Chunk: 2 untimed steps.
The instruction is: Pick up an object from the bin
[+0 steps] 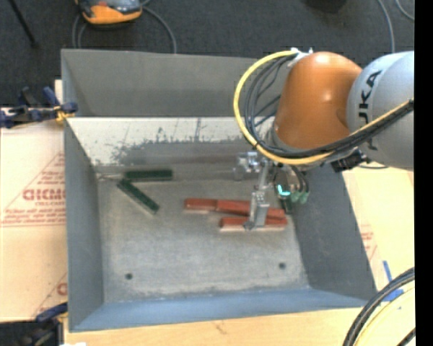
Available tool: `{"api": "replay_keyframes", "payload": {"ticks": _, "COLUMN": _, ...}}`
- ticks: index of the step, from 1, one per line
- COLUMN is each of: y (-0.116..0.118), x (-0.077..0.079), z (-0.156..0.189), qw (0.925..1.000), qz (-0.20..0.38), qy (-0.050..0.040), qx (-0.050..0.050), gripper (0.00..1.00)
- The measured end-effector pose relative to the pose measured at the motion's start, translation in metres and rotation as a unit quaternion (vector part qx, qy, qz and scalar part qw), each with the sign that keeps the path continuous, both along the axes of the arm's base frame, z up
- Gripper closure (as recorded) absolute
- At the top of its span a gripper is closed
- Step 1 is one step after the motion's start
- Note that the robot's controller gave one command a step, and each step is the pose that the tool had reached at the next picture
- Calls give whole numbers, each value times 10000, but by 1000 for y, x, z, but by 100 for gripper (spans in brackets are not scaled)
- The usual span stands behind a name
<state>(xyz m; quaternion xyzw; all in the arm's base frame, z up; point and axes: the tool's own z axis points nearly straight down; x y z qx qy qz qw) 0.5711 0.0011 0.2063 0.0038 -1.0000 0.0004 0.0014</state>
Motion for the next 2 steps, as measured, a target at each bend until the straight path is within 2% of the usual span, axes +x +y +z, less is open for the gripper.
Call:
{"api": "replay_keyframes", "payload": {"ticks": 1, "y": 0, "x": 2, "z": 4, "qw": 10000, "qz": -1, "qy": -37, "qx": 0, "gripper": 0}}
{"api": "replay_keyframes", "payload": {"ticks": 2, "y": -11, "x": -9, "z": -41, "qw": 10000, "qz": 2, "qy": -71, "qx": 1, "gripper": 0}}
